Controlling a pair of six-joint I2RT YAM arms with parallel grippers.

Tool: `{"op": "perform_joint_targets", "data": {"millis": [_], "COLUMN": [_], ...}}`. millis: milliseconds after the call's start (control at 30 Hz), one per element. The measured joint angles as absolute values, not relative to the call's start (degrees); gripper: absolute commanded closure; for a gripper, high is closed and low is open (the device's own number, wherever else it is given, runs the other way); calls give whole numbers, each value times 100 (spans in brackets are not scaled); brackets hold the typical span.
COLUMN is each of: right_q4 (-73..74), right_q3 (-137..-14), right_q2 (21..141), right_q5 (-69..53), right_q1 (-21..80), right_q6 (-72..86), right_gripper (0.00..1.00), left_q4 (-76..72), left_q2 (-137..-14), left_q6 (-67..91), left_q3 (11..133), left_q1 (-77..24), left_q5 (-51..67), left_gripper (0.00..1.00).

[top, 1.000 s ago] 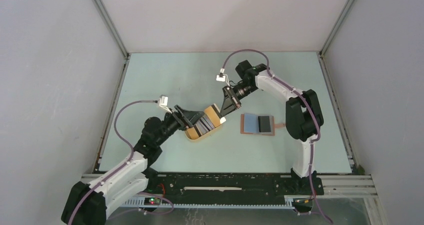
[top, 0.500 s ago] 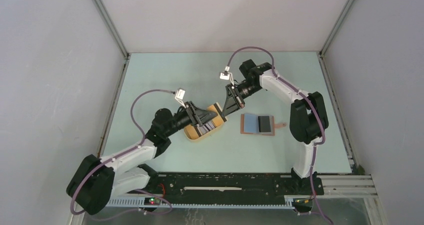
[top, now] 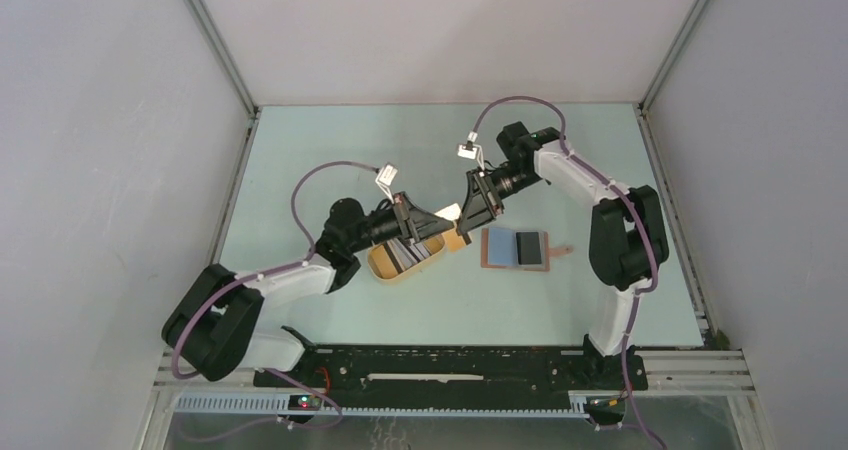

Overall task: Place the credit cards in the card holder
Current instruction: Insert the credit card into the card holder.

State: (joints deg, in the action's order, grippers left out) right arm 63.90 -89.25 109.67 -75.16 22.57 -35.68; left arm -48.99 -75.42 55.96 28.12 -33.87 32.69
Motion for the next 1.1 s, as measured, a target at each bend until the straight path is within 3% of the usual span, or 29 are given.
{"op": "perform_joint_targets", "data": {"millis": [67, 133, 200, 300, 400, 433, 633, 800, 1100], "right_q4": [6399, 6403, 6449, 6523, 6593, 6600, 6329, 5629, 4860], "right_q3": [-8860, -8827, -8816, -8794, -8718, -8676, -8007, -7240, -6351], "right_q2": [10857, 10742, 10656, 10591, 10562, 10554, 10353, 10066, 9998], "right_q5": [-7531, -7561, -7599, -7623, -7583, -7535, -6873, -6025, -4829], "right_q1": [2185, 2088, 1997, 1879, 1730, 1664, 1107, 537, 108], "right_q6": [-3566, -3579, -3581, -3621, -3695, -3704, -3345, -2523, -1682], "right_gripper": [61, 77, 90, 100, 100, 100, 100, 100, 100], "left_q4": [-4960, -5011, -5048, -5065, -4995, -4945, -4018, -2998, -2047], "left_q2": [-7701, -7889, -8079, -8270, -8337, -8337, -8213, -8221, -9605], "left_q6": [5601, 5605, 5612, 5640, 5658, 5638, 5212, 4880, 4534], "left_q3": [2978, 3148, 3295, 3411, 3483, 3507, 3656, 3938, 5181], "left_q1": [-3428, -3461, -3468, -3476, -3483, -3485, -3487, -3500, -4217], "left_q5": [3402, 3500, 3522, 3529, 3516, 3492, 2956, 2469, 2307], "left_gripper": [100, 99, 93, 70, 46, 44, 43, 50, 57]}}
